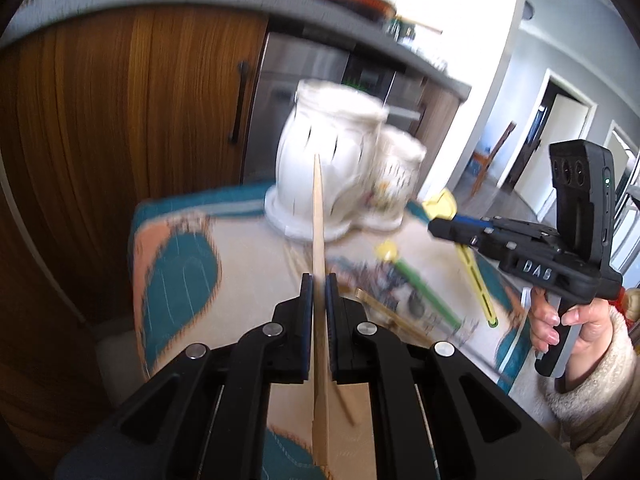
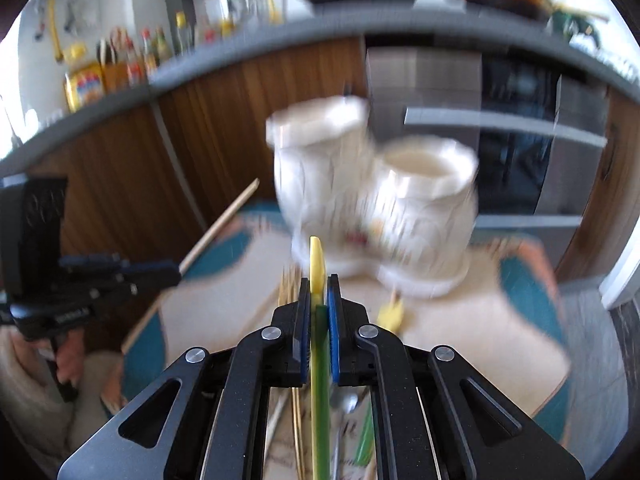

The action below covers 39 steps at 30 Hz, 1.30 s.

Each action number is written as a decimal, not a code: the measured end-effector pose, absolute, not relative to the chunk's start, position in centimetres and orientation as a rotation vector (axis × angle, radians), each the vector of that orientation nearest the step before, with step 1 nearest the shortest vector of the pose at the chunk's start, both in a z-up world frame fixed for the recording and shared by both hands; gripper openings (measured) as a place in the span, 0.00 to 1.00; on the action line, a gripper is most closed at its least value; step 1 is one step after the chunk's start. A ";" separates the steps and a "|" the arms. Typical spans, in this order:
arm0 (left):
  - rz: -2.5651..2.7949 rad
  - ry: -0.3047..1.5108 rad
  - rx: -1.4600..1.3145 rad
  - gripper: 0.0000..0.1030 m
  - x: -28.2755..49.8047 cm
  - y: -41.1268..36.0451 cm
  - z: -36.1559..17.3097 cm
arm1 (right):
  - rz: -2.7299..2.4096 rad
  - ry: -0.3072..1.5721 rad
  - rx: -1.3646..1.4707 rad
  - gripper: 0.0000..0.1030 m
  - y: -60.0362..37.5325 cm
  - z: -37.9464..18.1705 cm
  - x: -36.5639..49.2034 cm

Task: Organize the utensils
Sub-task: 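Carry the chopstick and yellow-green utensil up over the ceramic holder with both tools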

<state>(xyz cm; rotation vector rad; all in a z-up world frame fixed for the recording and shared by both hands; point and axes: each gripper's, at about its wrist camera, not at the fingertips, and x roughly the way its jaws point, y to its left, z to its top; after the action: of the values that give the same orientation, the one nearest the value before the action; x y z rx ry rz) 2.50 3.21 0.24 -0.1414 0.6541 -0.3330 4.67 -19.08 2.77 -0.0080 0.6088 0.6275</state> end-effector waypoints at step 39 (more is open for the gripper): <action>-0.240 0.276 -0.111 0.06 16.1 -1.3 6.3 | 0.446 0.246 0.256 0.09 -21.7 5.5 18.7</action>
<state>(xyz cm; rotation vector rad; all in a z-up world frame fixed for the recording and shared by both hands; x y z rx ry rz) 16.11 -1.28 6.26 -0.1110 0.2755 -0.2403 18.72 -21.67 5.53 0.2558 0.2456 0.4458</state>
